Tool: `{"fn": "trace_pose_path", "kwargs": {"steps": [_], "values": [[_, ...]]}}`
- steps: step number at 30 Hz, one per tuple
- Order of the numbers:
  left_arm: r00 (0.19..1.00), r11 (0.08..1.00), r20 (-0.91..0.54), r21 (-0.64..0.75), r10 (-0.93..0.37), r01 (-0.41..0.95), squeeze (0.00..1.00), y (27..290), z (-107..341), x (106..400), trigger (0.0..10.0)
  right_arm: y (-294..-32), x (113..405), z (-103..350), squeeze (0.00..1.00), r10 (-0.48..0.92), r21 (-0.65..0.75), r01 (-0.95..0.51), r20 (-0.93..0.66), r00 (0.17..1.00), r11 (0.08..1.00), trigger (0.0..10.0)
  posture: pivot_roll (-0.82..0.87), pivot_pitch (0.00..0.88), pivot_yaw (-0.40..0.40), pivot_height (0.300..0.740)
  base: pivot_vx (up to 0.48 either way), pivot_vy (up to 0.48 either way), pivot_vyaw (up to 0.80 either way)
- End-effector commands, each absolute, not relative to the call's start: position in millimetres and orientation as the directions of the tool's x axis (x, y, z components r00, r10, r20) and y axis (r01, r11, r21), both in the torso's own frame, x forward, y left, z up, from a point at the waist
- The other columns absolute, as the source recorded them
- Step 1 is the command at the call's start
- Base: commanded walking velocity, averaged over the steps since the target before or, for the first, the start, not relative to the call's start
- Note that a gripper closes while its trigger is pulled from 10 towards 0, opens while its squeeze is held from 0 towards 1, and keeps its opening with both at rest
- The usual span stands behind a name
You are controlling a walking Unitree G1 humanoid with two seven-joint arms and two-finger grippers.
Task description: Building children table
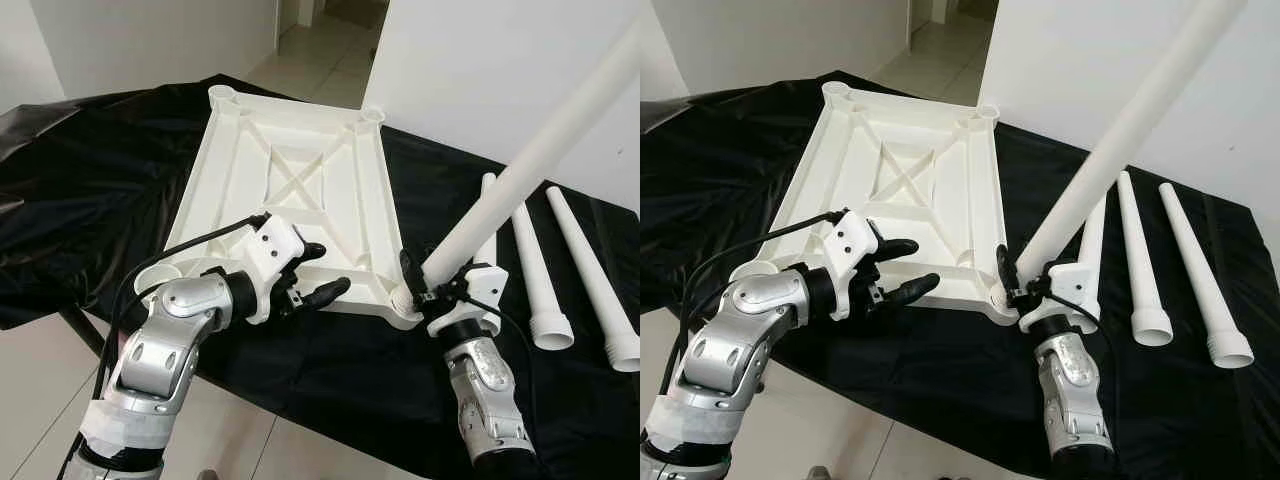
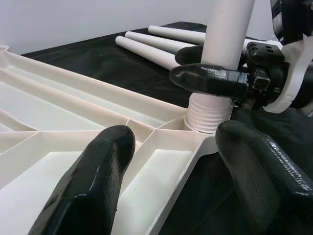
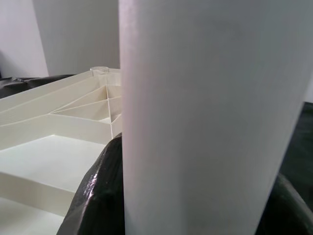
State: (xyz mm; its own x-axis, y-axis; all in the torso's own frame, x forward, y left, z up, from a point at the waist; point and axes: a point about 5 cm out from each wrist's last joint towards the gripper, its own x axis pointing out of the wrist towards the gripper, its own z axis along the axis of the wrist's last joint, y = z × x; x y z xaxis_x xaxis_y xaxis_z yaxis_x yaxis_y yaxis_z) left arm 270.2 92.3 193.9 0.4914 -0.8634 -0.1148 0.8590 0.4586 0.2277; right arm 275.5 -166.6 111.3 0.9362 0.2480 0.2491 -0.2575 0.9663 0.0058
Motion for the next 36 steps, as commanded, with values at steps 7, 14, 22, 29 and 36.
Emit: {"fn": "trace_pose_path", "kwargs": {"steps": [7, 14, 22, 29, 36], "values": [[0.577, 0.545, -0.087, 0.243, -0.812, 0.803, 0.0, 96, 198, 273, 10.0, -179, 245, 45, 0.0, 0.274, -0.125, -0.28, -0.064, 0.96, 0.952, 10.0, 0.09, 0.12, -0.061, 0.74, 0.0, 0.0, 0.0], [0.575, 0.542, -0.088, 0.245, -0.813, 0.804, 0.0, 96, 199, 274, 10.0, -184, 247, 40, 0.0, 0.246, -0.058, -0.252, -0.097, 0.964, 0.966, 10.0, 0.09, 0.117, -0.058, 0.74, 0.0, 0.0, 0.0], [0.574, 0.54, -0.088, 0.246, -0.814, 0.805, 0.0, 96, 199, 273, 10.0, -188, 251, 36, 0.0, 0.205, 0.015, -0.205, -0.131, 0.97, 0.979, 10.0, 0.09, 0.117, -0.058, 0.74, 0.0, 0.0, 0.0], [0.575, 0.541, -0.09, 0.247, -0.813, 0.804, 0.0, 96, 199, 272, 10.0, -191, 254, 30, 0.0, 0.184, 0.053, -0.178, -0.171, 0.968, 0.983, 10.0, 0.1, 0.114, -0.063, 0.74, 0.0, 0.0, 0.0], [0.575, 0.541, -0.09, 0.245, -0.813, 0.804, 0.0, 96, 198, 272, 10.0, -185, 261, 52, 0.0, 0.196, 0.099, -0.189, -0.067, 0.978, 0.977, 10.0, 0.1, 0.11, -0.065, 0.74, 0.0, 0.0, 0.0]]}}
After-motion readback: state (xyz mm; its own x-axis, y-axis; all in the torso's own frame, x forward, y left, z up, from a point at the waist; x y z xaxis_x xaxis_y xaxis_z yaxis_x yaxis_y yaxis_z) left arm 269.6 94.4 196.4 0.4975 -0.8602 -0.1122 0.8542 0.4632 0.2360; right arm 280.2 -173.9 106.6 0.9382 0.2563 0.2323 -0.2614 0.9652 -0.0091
